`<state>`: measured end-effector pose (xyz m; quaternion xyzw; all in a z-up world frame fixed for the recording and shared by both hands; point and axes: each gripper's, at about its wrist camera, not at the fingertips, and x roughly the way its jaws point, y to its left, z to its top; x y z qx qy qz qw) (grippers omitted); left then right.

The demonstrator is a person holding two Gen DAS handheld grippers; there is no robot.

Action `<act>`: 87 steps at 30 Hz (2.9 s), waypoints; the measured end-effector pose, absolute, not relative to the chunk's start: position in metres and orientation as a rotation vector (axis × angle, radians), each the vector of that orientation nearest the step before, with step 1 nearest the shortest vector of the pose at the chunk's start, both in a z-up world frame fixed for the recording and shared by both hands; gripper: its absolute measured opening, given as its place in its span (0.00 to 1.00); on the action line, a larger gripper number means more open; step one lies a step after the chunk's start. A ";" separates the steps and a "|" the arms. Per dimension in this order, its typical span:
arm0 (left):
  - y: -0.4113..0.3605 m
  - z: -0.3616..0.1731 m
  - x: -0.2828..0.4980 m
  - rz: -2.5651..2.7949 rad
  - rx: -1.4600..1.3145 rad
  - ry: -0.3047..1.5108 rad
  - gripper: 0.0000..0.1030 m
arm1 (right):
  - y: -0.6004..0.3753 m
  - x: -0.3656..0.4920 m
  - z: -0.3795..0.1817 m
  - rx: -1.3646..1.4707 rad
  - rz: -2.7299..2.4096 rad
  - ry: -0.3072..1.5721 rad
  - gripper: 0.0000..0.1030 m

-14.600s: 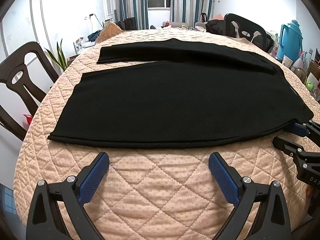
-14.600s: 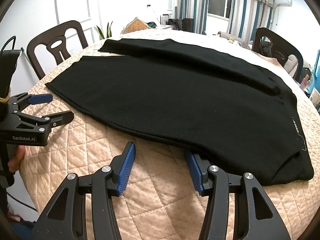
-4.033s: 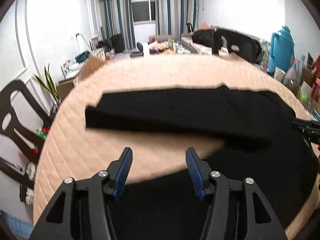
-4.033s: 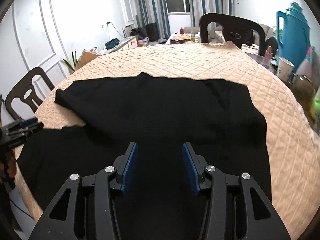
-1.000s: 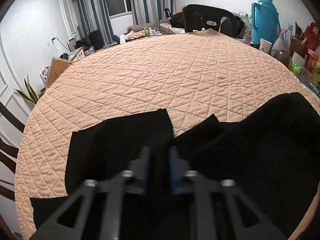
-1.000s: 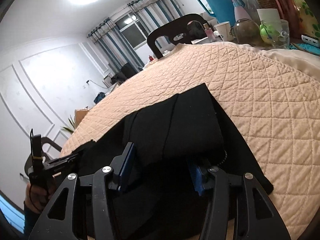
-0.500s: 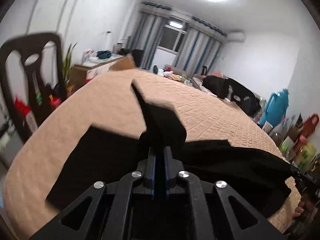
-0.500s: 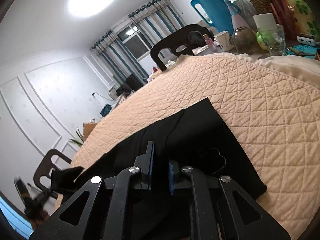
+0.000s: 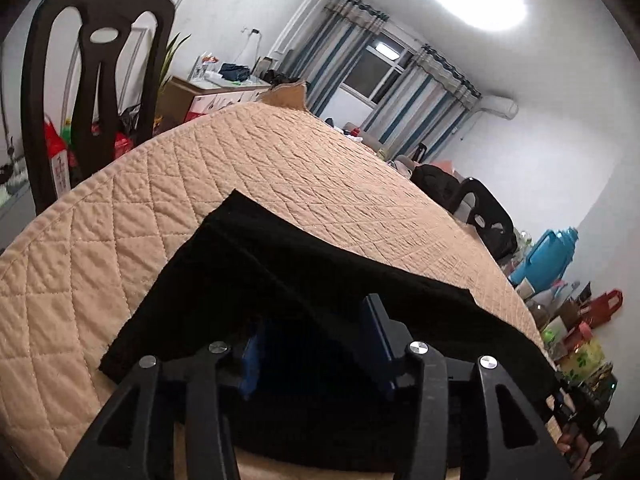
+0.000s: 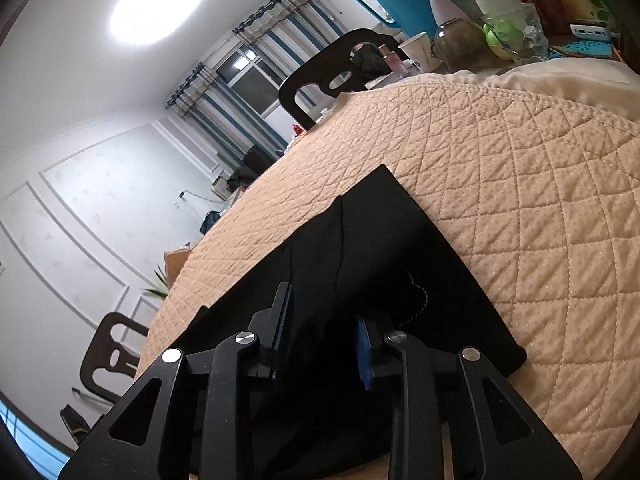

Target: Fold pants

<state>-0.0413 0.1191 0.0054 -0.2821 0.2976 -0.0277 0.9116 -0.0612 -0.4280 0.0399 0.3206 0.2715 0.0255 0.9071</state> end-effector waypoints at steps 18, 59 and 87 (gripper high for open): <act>0.124 0.051 -0.064 -0.056 -0.496 0.514 0.05 | -0.432 -0.094 0.079 0.650 0.021 0.538 0.11; 0.114 0.014 0.041 0.003 -0.078 0.812 0.08 | -0.374 -0.056 0.066 0.334 0.021 0.571 0.26; 0.083 0.020 0.000 -0.004 -0.122 0.796 0.31 | -0.411 -0.043 0.049 0.257 -0.199 0.674 0.26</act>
